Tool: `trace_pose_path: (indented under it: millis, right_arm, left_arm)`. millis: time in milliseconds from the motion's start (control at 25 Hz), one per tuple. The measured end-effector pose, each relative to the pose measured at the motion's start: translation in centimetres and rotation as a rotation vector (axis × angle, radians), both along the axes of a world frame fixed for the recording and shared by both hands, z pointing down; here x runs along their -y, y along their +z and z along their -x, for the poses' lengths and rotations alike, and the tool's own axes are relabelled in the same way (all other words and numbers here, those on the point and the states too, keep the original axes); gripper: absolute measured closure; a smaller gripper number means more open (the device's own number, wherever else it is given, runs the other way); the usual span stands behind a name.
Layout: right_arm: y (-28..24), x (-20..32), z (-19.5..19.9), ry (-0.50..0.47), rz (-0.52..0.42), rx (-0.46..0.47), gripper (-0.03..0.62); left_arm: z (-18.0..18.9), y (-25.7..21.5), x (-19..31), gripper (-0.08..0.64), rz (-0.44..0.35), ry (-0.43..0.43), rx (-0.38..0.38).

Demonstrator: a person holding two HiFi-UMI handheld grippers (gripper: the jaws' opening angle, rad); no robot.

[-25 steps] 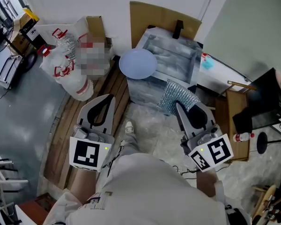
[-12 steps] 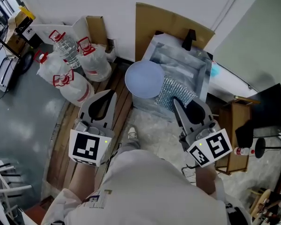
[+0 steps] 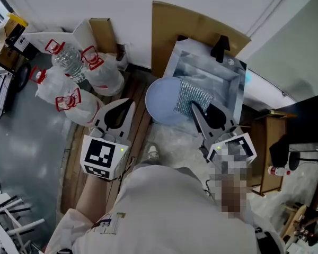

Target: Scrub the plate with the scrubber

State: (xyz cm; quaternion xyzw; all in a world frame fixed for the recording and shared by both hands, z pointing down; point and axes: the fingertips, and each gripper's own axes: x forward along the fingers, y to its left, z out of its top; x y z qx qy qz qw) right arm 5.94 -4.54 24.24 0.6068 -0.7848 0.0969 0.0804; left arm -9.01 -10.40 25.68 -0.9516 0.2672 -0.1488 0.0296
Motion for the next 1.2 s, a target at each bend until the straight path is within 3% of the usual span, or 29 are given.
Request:
trace_pose_path:
  millis: [240, 560, 760, 800, 840, 880, 1200]
  right_arm:
    - [3.2, 3.9, 0.1, 0.017, 0.072, 0.026, 0.488]
    - [6.8, 6.0, -0.4, -0.006, 0.154, 0.02, 0.488]
    - [10.4, 7.2, -1.4, -0.025, 0.233, 0.021, 0.488]
    - [11.2, 7.5, -1.5, -0.03, 0.249, 0.023, 0.488]
    - [12.0, 7.7, -1.6, -0.034, 0.264, 0.025, 0.488]
    - [12.7, 8.0, -1.7, -0.038, 0.28, 0.029, 0.488]
    - [18.5, 9.8, -0.3, -0.114, 0.407, 0.092, 0.488]
  left_arm:
    - [0.4, 4.1, 3.9, 0.543, 0.141, -0.013, 0.014]
    - [0.8, 8.2, 5.8, 0.543, 0.259, -0.06, 0.032]
    - [-0.1, 11.3, 6.5, 0.54, 0.463, -0.111, -0.027]
    - [-0.3, 12.0, 6.6, 0.523, 0.499, -0.116, -0.038]
    - [-0.6, 12.7, 6.8, 0.446, 0.531, -0.12, -0.044]
    - [-0.9, 13.5, 7.0, 0.414, 0.558, -0.122, -0.046]
    - [-4.2, 19.9, 7.6, 0.357, 0.707, -0.097, 0.0]
